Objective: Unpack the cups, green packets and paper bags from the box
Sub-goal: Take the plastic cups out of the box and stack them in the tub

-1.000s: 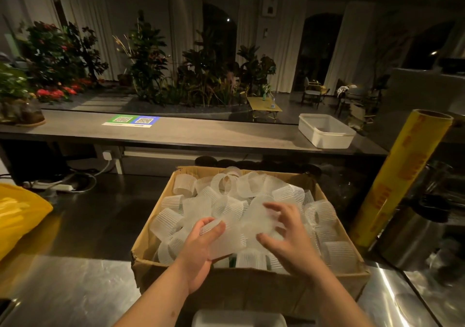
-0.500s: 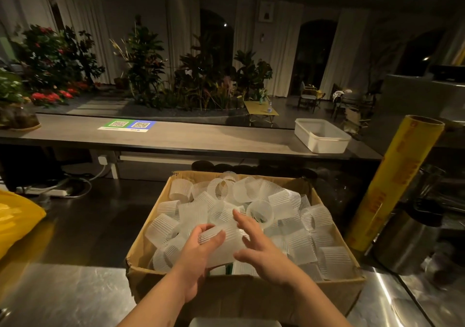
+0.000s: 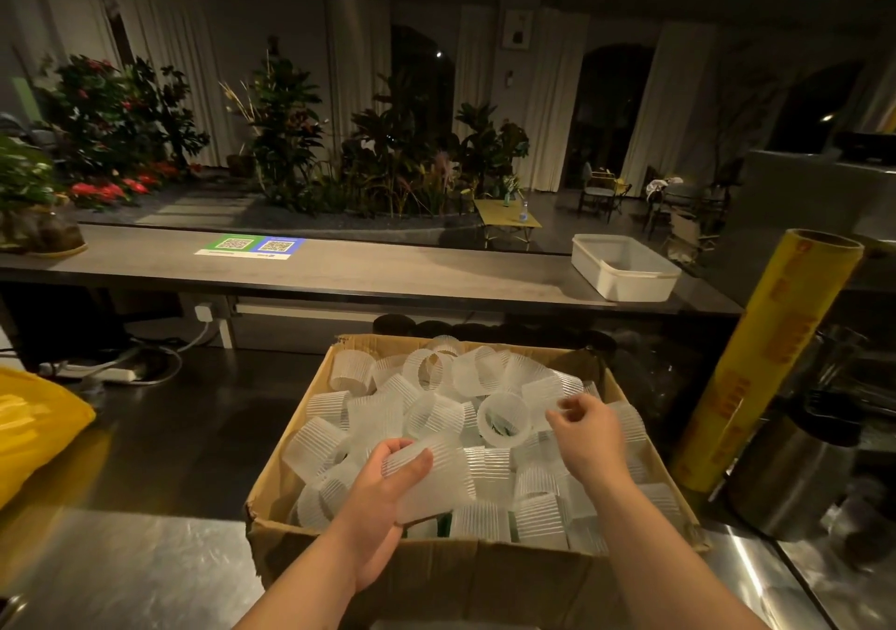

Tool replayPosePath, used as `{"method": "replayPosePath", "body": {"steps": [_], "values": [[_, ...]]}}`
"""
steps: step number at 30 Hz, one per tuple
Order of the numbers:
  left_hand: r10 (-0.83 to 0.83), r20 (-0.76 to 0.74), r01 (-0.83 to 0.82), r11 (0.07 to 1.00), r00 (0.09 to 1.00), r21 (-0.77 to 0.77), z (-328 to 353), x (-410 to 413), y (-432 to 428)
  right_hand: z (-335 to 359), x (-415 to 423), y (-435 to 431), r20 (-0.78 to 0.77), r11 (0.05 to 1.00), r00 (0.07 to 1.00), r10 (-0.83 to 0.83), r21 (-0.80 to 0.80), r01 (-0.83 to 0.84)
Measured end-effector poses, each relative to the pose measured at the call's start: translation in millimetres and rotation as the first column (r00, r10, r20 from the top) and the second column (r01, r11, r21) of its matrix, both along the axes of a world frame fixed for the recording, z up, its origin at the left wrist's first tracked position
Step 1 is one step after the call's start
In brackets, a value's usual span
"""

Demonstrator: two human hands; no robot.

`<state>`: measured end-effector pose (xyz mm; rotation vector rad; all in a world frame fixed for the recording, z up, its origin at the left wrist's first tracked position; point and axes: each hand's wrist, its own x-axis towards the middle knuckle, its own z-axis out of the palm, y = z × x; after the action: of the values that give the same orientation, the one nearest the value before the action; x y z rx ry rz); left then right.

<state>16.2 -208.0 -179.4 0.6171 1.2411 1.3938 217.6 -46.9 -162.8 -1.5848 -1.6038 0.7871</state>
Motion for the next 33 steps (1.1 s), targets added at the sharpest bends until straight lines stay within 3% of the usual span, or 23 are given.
{"method": "replayPosePath", "body": {"steps": [5, 8, 11, 17, 19, 24, 26, 27, 29, 31, 33], "values": [[0.012, -0.021, -0.012, 1.000, 1.000, 0.000, -0.8, 0.6, -1.3, 7.0, -2.2, -35.5, -0.080, 0.976, 0.984, 0.157, 0.162, -0.142], [0.026, -0.044, -0.026, 1.000, 0.999, 0.016, -4.7, 0.3, -0.6, 9.3, -8.8, -68.2, -0.262, 0.921, 0.884, 0.387, 0.146, -0.360], [0.045, -0.094, -0.042, 0.999, 0.995, 0.033, -7.6, 0.9, -1.5, -1.1, -17.0, -87.2, -0.313, 0.856, 0.798, 0.515, 0.136, -0.499], [0.011, -0.026, -0.010, 0.999, 1.000, 0.052, -3.7, -0.5, -5.2, -6.0, -21.9, -78.3, -0.203, 0.839, 0.814, 0.544, 0.123, -0.530], [0.005, 0.015, -0.006, 0.999, 1.000, 0.054, -2.9, -1.2, -6.3, -6.6, -25.6, -78.8, -0.243, 0.841, 0.806, 0.539, 0.093, -0.534], [0.030, -0.001, -0.030, 0.998, 1.000, 0.059, -3.1, 1.0, -5.3, -8.9, -31.7, -90.7, -0.279, 0.715, 0.683, 0.675, 0.023, -0.698], [0.038, 0.036, -0.040, 0.998, 0.999, 0.048, -5.7, -0.6, -3.9, -5.1, -33.3, -86.7, -0.308, 0.799, 0.750, 0.586, 0.064, -0.598], [0.038, 0.056, -0.040, 0.998, 0.998, 0.041, -5.8, -1.6, -3.3, -2.8, -33.5, -80.5, -0.284, 0.872, 0.825, 0.488, 0.113, -0.477], [0.021, 0.085, -0.024, 0.999, 0.996, 0.033, -4.9, -2.6, -3.6, 1.4, -29.8, -59.8, 0.006, 0.936, 0.964, 0.267, 0.238, -0.260], [0.008, 0.105, -0.012, 0.999, 0.994, 0.037, -4.0, -3.8, -3.5, 4.3, -24.8, -40.0, 0.404, 0.924, 0.899, 0.168, 0.253, -0.287], [0.013, 0.140, -0.019, 0.999, 0.990, 0.044, -0.9, -3.8, -4.0, 6.5, -22.8, -27.8, 0.600, 0.933, 0.766, 0.229, 0.089, -0.348]]}}
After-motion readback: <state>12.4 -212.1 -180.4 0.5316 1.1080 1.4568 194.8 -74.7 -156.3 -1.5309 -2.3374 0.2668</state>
